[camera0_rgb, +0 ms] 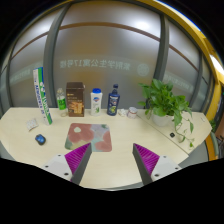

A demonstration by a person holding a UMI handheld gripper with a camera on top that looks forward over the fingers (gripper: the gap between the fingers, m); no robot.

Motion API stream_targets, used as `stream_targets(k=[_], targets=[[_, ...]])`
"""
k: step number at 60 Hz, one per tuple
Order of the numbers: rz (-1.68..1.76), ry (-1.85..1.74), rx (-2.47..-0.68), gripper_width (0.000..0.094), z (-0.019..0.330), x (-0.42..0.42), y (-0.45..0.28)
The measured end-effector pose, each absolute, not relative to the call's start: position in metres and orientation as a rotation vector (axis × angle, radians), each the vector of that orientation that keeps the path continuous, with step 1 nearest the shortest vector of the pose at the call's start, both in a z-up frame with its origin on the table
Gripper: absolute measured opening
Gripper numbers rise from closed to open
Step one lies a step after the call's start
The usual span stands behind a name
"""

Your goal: Arrange mouse

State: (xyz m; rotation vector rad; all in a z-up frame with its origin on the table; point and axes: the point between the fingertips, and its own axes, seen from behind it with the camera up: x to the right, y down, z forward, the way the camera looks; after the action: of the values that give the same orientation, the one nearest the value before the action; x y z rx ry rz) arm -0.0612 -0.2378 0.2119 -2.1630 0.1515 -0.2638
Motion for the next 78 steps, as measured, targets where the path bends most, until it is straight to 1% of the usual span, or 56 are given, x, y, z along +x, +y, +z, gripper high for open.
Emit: stream_targets(k=[11, 15, 20, 34, 38, 46, 52, 60, 65, 67, 78], targets=[[-0.288, 0.147, -2.197, 0.0853, 0.192, -0.072, -0.249], [-0.297, 0.141, -2.196, 0.0852, 0.18, -0.081, -0.253], [-0.284, 0.129, -2.218, 0.0843, 0.157, -0.104, -0.259], [-0.147, 0.067, -2.342, 0.0845, 0.076, -0.239, -0.257], [-0.105, 0.031, -2.363, 0.0846, 0.057, -0.284, -0.244], [-0.061, -0.046, -2.353, 0.0844, 0.03, -0.355, -0.2], [-0.036, -0.099, -2.334, 0.0843, 0.015, -0.393, -0.162], [-0.06, -0.161, -2.325, 0.0835, -0.006, -0.418, -0.117], [-0.095, -0.194, -2.304, 0.0835, -0.011, -0.422, -0.092], [-0.089, -0.212, -2.288, 0.0806, -0.009, -0.426, -0.083], [-0.103, -0.256, -2.273, 0.081, -0.009, -0.426, -0.045]])
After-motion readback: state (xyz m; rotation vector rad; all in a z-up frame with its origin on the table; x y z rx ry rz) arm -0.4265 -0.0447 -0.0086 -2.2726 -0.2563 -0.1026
